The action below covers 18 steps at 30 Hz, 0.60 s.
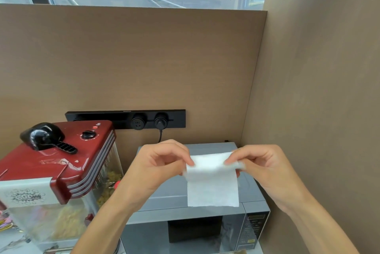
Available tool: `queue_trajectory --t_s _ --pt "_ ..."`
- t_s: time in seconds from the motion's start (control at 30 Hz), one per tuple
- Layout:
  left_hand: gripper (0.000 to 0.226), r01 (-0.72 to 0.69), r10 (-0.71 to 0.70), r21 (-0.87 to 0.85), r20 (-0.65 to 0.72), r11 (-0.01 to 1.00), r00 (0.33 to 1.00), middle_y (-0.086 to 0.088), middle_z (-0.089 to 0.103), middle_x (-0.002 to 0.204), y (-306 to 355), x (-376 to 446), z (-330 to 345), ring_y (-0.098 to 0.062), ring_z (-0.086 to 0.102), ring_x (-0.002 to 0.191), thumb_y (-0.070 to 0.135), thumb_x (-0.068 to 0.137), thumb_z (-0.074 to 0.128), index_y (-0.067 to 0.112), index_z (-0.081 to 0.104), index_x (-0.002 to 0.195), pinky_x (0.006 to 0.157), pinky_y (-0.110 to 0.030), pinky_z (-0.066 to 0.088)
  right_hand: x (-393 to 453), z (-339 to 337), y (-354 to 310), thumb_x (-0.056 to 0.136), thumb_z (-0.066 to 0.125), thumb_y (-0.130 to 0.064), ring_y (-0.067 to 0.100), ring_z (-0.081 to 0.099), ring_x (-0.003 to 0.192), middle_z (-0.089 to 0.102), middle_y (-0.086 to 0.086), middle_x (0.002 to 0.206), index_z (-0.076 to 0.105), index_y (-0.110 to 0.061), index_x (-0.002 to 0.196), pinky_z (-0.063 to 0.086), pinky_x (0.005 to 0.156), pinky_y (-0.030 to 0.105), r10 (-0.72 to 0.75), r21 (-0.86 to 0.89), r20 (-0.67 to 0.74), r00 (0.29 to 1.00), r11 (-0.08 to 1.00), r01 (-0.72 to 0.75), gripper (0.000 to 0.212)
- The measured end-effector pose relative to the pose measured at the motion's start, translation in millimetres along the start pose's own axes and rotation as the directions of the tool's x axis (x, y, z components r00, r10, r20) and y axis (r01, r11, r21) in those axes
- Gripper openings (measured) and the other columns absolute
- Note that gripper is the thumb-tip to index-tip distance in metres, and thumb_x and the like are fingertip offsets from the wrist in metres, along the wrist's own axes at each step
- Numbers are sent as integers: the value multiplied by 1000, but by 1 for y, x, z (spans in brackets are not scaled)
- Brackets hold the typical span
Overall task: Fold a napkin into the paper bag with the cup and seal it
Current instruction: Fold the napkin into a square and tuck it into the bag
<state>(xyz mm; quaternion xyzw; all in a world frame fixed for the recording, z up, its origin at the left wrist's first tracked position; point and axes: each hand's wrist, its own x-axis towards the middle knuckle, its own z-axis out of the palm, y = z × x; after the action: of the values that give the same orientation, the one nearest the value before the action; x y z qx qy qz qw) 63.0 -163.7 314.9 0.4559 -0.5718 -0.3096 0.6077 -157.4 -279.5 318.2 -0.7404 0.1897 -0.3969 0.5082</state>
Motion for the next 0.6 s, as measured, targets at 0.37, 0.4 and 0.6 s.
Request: queue_trajectory --t_s 0.37,0.4,0.6 --pt "35 7 -7 67 6 998 1000 3 69 89 -7 2 2 -11 61 79 -4 84 52 16 71 106 73 -20 49 -1 -5 -2 83 57 22 27 65 72 73 20 80 76 -12 63 52 68 21 -27 15 -44 999 999 28 44" --pt "35 49 -49 22 1 999 999 0 71 91 -8 3 3 -14 62 82 4 86 52 19 69 113 74 -23 49 -2 -5 -2 83 58 23 31 66 73 73 20 81 76 -13 63 53 69 21 -33 19 -51 998 999 34 45" --pt "37 229 -230 -60 -6 972 973 4 72 87 -8 5 23 -15 67 88 54 85 65 29 72 110 78 -29 56 0 -1 -5 82 56 28 21 70 77 78 10 86 77 -14 63 54 69 19 -59 5 -82 995 998 59 50"
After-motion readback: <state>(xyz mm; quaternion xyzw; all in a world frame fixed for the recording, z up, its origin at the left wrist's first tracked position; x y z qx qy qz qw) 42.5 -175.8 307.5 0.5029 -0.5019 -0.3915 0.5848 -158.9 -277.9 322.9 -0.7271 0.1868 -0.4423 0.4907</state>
